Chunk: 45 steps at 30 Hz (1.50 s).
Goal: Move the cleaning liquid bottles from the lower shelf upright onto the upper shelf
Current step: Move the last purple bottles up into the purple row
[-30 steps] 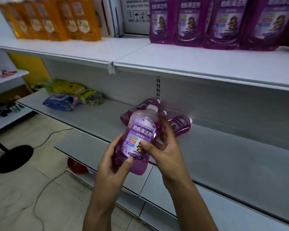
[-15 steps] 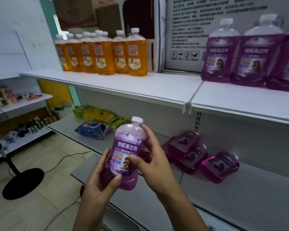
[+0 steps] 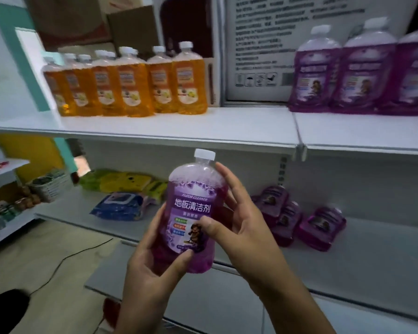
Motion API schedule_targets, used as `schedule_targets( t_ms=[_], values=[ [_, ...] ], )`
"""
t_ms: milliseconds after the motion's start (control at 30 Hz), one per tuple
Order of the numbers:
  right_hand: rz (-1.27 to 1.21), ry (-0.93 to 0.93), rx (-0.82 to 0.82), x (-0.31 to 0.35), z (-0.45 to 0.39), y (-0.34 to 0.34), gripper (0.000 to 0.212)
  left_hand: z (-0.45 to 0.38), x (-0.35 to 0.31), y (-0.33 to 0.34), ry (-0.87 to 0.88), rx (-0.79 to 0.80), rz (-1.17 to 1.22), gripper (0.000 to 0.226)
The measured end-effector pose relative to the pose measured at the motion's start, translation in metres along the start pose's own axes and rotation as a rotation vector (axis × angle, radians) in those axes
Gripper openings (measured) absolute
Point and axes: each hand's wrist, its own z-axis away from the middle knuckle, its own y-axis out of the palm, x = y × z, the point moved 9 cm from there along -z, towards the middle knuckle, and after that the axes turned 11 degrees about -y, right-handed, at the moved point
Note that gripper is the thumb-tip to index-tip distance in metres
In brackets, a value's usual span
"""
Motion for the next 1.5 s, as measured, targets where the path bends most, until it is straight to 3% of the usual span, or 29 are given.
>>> schedule_targets(
  t_ms=[433,733,900,1067,1233,1400,1500],
  values=[
    [0.354,-0.104,-0.330,0.101,0.064,-0.126,0.077,0.004,0.004,0.176,0.085,0.411,0.149,0.085],
    [0.397,-0.201,-0.392,0.160,0.088,-0.180,0.077,0.027,-0.029,0.252,0.177,0.500,0.173,0.092],
    [0.444,-0.257,-0.409,0.194,0.093,-0.214,0.079,0.033,-0.048,0.298,0.250,0.523,0.133,0.084],
    [0.412,-0.263,-0.352,0.230,0.079,-0.242,0.077,0.032,-0.086,0.326,0.357,0.499,0.015,0.082],
    [0.460,-0.323,-0.176,0.278,0.035,-0.242,0.082,0.022,-0.143,0.338,0.482,0.523,-0.205,0.103],
    [0.572,-0.369,-0.043,0.277,-0.024,-0.220,0.081,-0.028,-0.163,0.330,0.413,0.506,-0.360,0.111],
    [0.738,-0.307,0.033,0.252,-0.054,-0.201,0.086,-0.065,-0.155,0.313,0.355,0.485,-0.478,0.091]
  ],
)
